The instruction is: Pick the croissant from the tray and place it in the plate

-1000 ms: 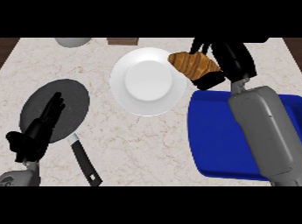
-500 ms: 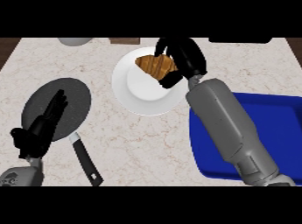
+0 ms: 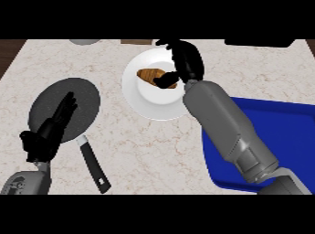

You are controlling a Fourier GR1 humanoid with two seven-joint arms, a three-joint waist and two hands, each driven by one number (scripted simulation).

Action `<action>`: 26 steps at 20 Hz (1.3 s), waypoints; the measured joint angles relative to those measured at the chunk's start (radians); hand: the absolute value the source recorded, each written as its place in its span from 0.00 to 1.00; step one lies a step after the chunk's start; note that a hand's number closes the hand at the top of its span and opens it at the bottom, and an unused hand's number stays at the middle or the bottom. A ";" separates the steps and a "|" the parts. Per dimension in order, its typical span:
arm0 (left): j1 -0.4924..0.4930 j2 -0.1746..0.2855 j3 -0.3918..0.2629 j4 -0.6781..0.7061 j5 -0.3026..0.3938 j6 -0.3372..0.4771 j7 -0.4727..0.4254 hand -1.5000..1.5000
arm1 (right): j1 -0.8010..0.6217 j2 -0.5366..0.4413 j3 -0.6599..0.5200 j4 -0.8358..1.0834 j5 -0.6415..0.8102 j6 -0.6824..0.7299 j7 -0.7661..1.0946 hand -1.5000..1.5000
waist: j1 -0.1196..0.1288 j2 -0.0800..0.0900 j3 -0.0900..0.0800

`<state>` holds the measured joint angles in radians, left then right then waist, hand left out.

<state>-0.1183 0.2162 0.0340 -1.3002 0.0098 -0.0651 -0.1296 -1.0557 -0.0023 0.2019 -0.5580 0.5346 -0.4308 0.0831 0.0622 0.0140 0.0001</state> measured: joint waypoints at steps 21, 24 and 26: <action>0.045 0.008 0.028 -0.052 0.008 -0.002 0.015 0.50 | 0.090 -0.136 -0.347 0.090 -0.515 0.156 -0.443 0.00 | -0.034 -0.003 0.001; 0.052 0.002 0.026 -0.062 0.003 0.001 0.021 0.50 | 0.135 -0.194 -0.373 0.116 -0.537 0.251 -0.521 0.00 | -0.039 -0.005 0.001; 0.039 0.001 0.028 -0.052 0.001 0.001 0.017 0.50 | 0.149 -0.238 -0.383 0.148 -0.539 0.314 -0.572 0.00 | -0.038 -0.004 0.001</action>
<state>-0.0791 0.2175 0.0623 -1.3525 0.0106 -0.0640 -0.1126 -0.9072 -0.2398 -0.1809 -0.4102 -0.0048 -0.1171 -0.4893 0.0244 0.0104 0.0012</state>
